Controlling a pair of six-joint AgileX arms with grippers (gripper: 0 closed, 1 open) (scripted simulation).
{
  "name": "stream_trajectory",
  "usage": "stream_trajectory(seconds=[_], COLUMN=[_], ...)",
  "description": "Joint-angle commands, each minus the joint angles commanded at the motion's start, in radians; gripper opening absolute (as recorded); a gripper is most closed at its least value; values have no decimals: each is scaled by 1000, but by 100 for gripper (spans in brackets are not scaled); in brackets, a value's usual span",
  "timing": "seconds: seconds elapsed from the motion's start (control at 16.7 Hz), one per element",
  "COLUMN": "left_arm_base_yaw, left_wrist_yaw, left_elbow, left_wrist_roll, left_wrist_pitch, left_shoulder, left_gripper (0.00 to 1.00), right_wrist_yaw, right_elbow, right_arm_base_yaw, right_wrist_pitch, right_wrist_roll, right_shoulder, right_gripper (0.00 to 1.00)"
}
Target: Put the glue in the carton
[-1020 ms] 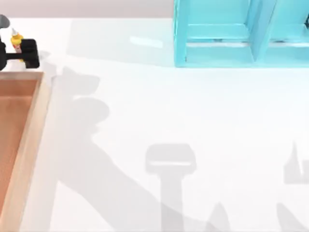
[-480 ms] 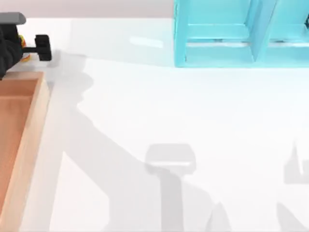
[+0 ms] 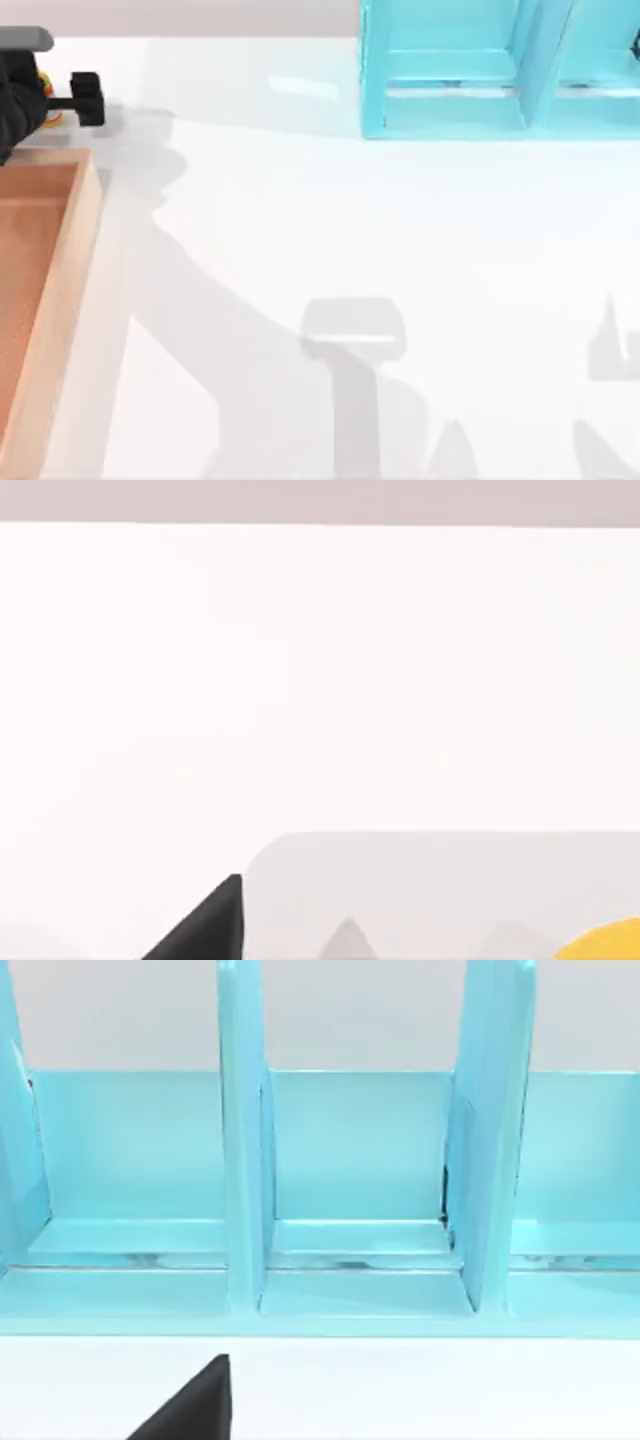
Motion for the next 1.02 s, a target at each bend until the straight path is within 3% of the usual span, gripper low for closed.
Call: stream_trajectory(seconds=[0.66, 1.02], left_arm_base_yaw=[0, 0], left_wrist_yaw=[0, 0], left_elbow=[0, 0], left_wrist_roll=[0, 0], left_wrist_pitch=[0, 0], left_shoulder=[0, 0], left_gripper=[2, 0], right_wrist_yaw=[0, 0], right_elbow=[0, 0], right_arm_base_yaw=[0, 0], right_wrist_pitch=[0, 0], right_wrist_roll=[0, 0], right_shoulder=[0, 0], right_gripper=[100, 100])
